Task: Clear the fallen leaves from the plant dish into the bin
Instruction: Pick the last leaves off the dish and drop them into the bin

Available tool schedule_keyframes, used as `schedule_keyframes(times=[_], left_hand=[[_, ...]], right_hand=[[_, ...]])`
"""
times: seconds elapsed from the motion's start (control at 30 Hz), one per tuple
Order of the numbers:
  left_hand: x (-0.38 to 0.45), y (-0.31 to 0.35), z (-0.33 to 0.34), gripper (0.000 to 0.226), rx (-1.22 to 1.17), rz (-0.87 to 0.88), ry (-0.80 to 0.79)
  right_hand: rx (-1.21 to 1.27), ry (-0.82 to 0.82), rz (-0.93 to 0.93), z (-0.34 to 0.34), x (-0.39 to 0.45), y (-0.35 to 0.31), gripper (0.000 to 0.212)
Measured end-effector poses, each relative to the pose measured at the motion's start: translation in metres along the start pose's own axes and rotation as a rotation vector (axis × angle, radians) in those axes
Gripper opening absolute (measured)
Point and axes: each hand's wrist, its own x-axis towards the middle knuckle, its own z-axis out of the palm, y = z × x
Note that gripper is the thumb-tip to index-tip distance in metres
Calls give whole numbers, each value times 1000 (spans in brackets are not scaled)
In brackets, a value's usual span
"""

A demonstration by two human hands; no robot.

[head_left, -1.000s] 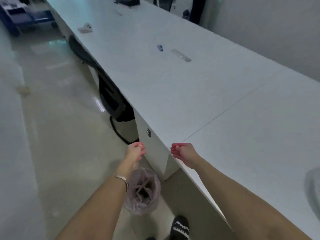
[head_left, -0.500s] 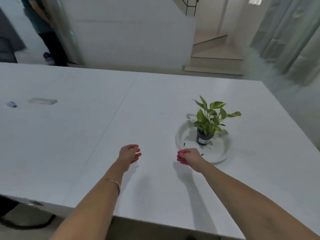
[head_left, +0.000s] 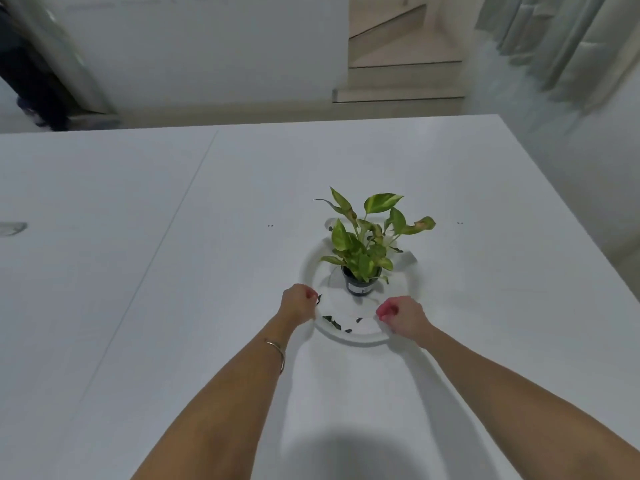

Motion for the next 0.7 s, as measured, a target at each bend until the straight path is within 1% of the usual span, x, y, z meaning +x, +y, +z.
schedule_keyframes(times=[0.07,0.13,0.17,0.2,0.23,0.3,0.33,0.37,0.4,0.43,0.5,0.6,0.7], left_hand=[[13,1,8,24,181,45,-32],[29,4,16,16,399,83,-91],[36,3,20,16,509,105,-130],[45,2,24,27,611,129,-174],[50,0,28,45,698,155,-203],[57,-3,34,79,819,203,-212],[59,-2,38,91,874,222,-199],[62,-3,41,96,919,239,-185],[63,-3,44,95,945,259,-168],[64,-1,46,89,954,276,-154],[66,1,46,72,943,296,-163],[64,2,46,50,848,304,-249],[60,5,47,25,766,306,-311]], right_hand=[[-69,-17,-43,8,4,-4,27],[-105,-26,-50,17,13,-4,30],[-121,-38,-50,22,17,-5,31],[-140,-52,-49,28,23,-5,31],[-161,-71,-62,32,24,-7,29],[-219,-108,-89,39,29,-8,25],[-246,-120,-103,41,32,-9,23],[-264,-131,-112,43,37,-9,22],[-276,-134,-121,44,40,-8,21],[-288,-132,-134,44,42,-6,21],[-314,-123,-178,44,44,-2,19],[-393,-133,-241,45,44,2,14],[-440,-137,-250,49,44,4,10]])
